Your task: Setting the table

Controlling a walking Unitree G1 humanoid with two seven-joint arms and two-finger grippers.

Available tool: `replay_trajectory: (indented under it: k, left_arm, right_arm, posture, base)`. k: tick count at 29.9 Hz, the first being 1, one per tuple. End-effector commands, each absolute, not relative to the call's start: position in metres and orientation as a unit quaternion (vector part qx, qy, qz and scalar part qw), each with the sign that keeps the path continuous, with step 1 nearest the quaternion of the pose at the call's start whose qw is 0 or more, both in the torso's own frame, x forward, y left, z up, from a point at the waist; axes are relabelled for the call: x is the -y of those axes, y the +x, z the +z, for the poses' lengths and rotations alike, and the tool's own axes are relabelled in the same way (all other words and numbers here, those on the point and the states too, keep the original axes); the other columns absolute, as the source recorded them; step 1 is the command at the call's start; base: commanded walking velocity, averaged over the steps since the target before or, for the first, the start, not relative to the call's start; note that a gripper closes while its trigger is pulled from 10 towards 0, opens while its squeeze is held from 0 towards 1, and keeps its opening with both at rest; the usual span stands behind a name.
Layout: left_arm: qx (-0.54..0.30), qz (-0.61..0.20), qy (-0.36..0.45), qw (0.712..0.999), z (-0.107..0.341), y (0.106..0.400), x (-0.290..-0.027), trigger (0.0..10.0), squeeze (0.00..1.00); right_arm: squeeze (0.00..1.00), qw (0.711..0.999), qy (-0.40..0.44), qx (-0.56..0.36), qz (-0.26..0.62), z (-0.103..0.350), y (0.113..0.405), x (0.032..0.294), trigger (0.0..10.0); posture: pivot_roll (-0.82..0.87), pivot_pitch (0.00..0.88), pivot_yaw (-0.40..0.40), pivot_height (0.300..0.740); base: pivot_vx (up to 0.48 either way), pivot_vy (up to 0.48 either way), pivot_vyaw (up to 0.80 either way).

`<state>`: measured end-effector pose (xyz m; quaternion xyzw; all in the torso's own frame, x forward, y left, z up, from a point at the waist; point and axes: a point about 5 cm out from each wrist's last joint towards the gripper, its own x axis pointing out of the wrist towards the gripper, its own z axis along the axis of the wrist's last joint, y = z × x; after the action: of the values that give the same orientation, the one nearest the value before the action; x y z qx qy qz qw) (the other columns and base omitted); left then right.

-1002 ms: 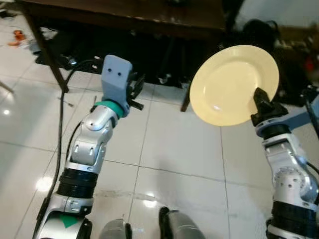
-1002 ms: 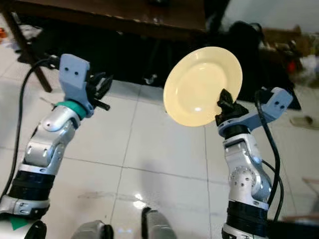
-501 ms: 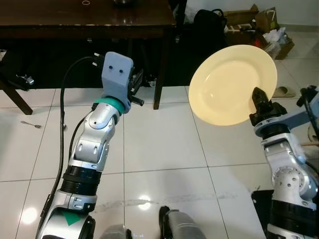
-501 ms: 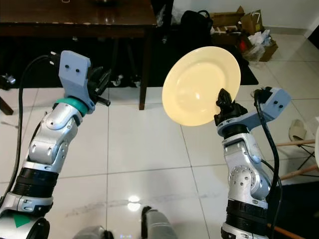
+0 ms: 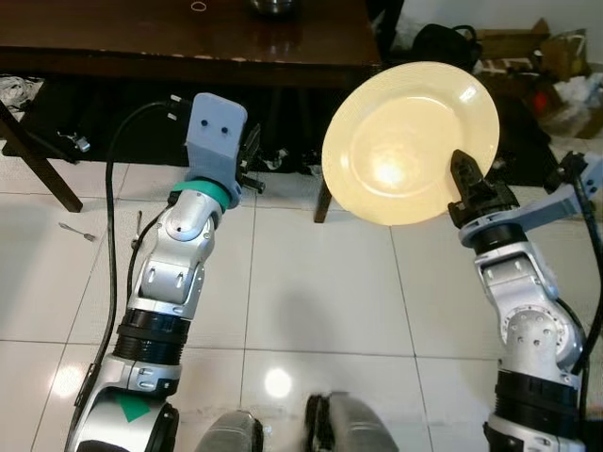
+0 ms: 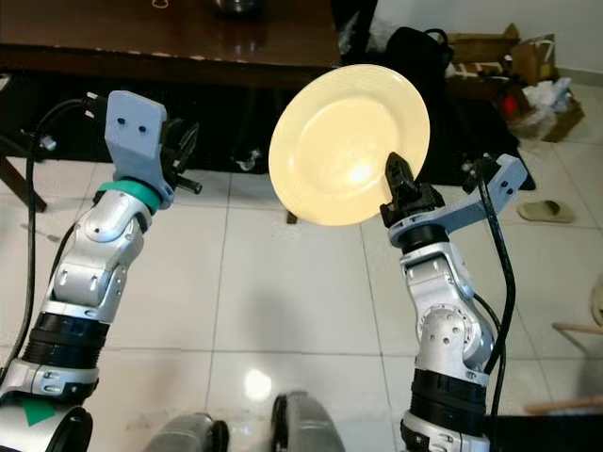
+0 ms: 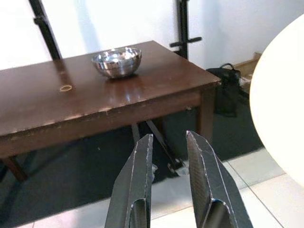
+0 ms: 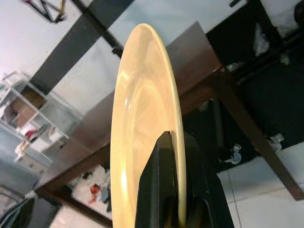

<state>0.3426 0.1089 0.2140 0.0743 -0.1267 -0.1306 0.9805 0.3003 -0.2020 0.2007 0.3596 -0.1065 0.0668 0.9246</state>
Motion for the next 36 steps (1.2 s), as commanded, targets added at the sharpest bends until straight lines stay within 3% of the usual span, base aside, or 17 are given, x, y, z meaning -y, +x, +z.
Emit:
replay_trajectory:
  k: [1, 36]
  left_arm:
    - [0.128, -0.140, 0.084, 0.978, 0.2120, 0.3419, -0.1032, 10.0, 0.00]
    - [0.140, -0.143, 0.094, 0.975, 0.2127, 0.3411, -0.1012, 10.0, 0.00]
  right_arm:
    - [0.00, 0.922, 0.364, 0.117, 0.060, 0.2047, 0.2977, 0.2070, 10.0]
    - [0.00, 0.913, 0.388, 0.101, 0.077, 0.2034, 0.3011, 0.1972, 10.0]
  posture:
    - [0.11, 0.071, 0.016, 0.740]
    - [0.11, 0.079, 0.016, 0.740]
  base:
    - [0.472, 0.000, 0.00]
    - [0.472, 0.000, 0.00]
